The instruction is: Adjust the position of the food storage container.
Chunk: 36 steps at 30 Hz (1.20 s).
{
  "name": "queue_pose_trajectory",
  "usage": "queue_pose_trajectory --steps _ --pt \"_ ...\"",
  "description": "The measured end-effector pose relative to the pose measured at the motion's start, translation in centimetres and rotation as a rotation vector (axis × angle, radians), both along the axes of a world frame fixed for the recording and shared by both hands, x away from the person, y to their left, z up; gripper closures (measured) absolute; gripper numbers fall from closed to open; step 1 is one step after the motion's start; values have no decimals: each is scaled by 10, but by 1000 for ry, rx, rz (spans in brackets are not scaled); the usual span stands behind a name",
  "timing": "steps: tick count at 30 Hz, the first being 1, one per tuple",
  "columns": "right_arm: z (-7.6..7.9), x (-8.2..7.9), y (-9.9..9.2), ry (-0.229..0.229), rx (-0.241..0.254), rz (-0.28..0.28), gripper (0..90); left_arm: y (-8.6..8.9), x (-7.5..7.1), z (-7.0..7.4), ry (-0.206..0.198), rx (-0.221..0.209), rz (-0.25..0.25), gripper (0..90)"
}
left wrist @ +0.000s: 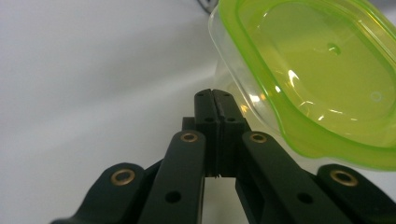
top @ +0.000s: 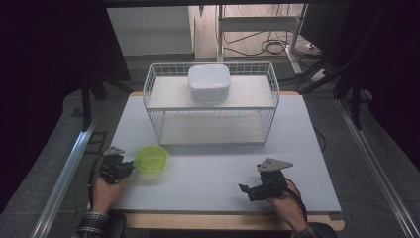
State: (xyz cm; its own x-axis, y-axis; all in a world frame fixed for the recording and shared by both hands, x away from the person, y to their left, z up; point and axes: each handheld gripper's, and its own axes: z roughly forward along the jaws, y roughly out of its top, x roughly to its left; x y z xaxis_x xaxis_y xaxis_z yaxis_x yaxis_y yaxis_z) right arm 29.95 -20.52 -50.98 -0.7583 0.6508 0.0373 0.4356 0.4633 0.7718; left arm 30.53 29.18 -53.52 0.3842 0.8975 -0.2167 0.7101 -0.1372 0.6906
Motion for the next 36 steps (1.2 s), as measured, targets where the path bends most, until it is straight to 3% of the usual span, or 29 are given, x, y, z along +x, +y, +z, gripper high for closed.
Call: queue_pose_trajectory --steps 10,21,36 --pt "-1 0 2 2 -9 7 21 -18 9 -1 -4 -14 -40 900" --pt "-2 0 3 2 -12 9 21 -53 17 1 -6 -19 -136 900" --pt "-2 0 3 3 -17 12 21 -97 15 2 4 -38 -259 900"
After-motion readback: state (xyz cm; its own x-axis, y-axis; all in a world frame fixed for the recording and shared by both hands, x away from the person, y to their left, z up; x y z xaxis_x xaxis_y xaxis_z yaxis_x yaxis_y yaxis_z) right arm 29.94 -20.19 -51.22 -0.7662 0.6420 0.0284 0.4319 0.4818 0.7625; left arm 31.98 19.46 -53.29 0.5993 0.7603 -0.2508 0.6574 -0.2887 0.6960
